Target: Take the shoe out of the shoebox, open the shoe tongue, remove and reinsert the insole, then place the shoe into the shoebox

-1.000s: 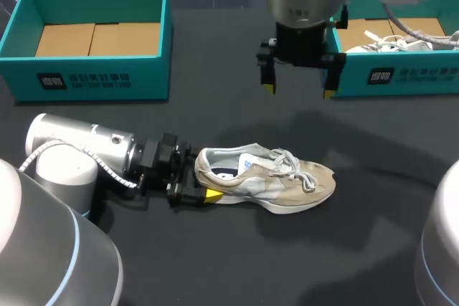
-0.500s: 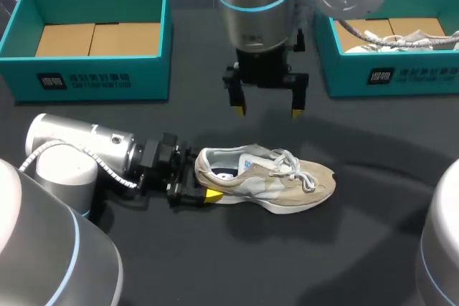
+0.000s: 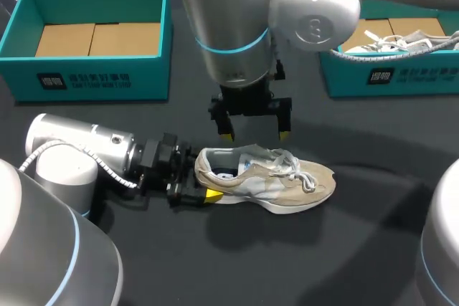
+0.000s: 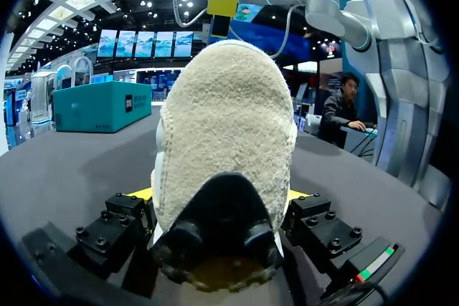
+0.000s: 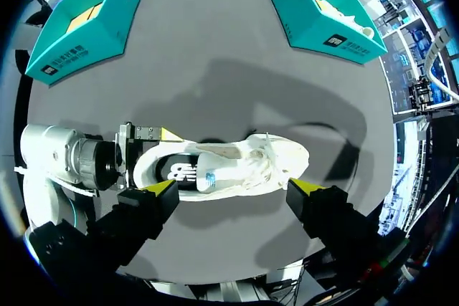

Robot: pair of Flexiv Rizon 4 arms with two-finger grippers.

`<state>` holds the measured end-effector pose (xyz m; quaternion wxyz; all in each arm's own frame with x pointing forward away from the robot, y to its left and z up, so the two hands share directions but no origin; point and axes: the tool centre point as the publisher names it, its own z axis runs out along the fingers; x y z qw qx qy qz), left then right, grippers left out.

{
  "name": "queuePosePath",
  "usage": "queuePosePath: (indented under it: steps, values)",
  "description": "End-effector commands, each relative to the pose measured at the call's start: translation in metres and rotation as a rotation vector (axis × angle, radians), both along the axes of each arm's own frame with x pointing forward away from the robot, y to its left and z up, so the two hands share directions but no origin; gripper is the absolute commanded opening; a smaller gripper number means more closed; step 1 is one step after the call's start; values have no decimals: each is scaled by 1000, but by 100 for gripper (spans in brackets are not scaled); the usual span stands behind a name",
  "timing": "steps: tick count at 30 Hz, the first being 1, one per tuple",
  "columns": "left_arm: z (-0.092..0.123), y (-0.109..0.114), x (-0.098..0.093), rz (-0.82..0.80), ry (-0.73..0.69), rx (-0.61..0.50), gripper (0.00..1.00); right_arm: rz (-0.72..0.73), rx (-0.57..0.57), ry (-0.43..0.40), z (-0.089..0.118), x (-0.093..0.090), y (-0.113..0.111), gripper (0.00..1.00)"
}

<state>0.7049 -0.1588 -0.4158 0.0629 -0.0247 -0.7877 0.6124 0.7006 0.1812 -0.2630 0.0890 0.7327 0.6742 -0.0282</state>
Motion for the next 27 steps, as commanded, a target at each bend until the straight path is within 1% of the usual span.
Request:
queuePosePath:
  steps: [1,8,27]
  values:
    - [-2,-3,-2,1,0,0,0,-269,-186,-54,-16,-8,22,100]
    - [-2,-3,-2,1,0,0,0,-283,-243,-70,-27,-11,26,100]
    - [-2,-3,-2,1,0,0,0,-336,-344,-109,-58,-15,19,100]
